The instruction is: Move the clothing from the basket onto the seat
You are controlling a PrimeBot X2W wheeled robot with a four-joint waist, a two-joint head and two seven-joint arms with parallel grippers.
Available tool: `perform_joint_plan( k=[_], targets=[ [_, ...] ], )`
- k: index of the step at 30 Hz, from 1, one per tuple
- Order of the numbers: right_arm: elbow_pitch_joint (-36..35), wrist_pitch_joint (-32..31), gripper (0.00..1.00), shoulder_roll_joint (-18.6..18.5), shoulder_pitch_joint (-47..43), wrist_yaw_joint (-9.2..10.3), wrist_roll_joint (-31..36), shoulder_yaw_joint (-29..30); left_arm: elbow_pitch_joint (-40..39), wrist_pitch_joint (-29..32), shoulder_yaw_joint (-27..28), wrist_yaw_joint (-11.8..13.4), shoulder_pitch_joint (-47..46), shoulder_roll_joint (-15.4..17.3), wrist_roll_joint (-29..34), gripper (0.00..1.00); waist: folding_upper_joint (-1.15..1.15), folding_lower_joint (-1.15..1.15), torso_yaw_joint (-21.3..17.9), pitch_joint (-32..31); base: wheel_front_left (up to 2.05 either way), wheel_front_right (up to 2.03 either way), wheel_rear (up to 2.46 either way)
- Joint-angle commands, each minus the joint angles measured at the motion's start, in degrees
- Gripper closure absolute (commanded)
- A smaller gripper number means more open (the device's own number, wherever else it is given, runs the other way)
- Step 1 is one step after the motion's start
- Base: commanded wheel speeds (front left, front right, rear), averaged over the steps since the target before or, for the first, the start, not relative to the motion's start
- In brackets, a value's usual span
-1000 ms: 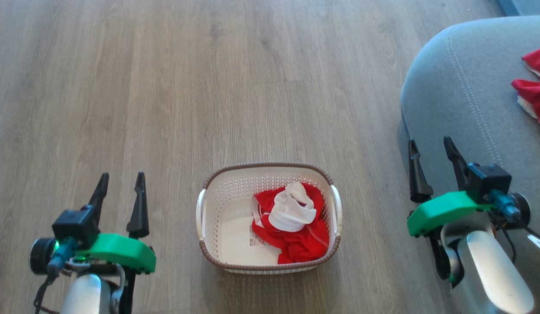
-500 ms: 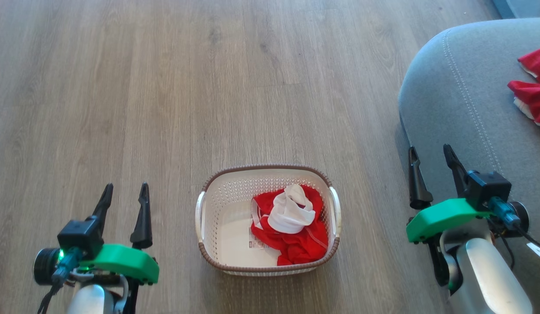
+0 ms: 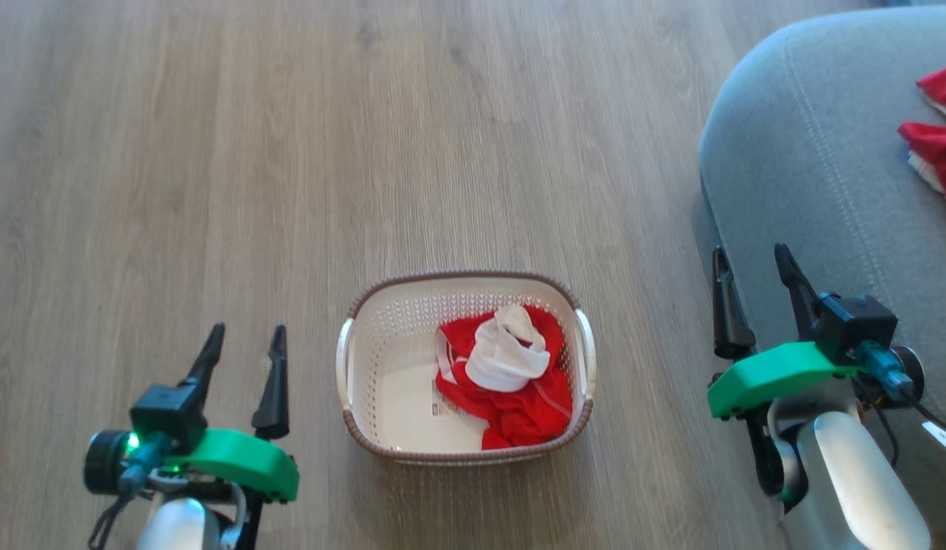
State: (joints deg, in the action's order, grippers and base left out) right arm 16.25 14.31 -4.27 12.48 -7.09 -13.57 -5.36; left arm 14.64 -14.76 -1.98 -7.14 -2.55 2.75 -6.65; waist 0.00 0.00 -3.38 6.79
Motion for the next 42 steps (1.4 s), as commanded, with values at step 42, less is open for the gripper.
perform_joint_plan(
  k=[42],
  targets=[
    [-15.58, 0.69, 0.00, 1.39, 20.20, -0.40, -4.12, -5.86, 20.25, -0.24, -44.69, -0.35, -40.82, 12.65, -5.35, 0.00, 0.00, 0.00, -11.76, 42.15, 0.00, 0.00, 0.00]
  ],
)
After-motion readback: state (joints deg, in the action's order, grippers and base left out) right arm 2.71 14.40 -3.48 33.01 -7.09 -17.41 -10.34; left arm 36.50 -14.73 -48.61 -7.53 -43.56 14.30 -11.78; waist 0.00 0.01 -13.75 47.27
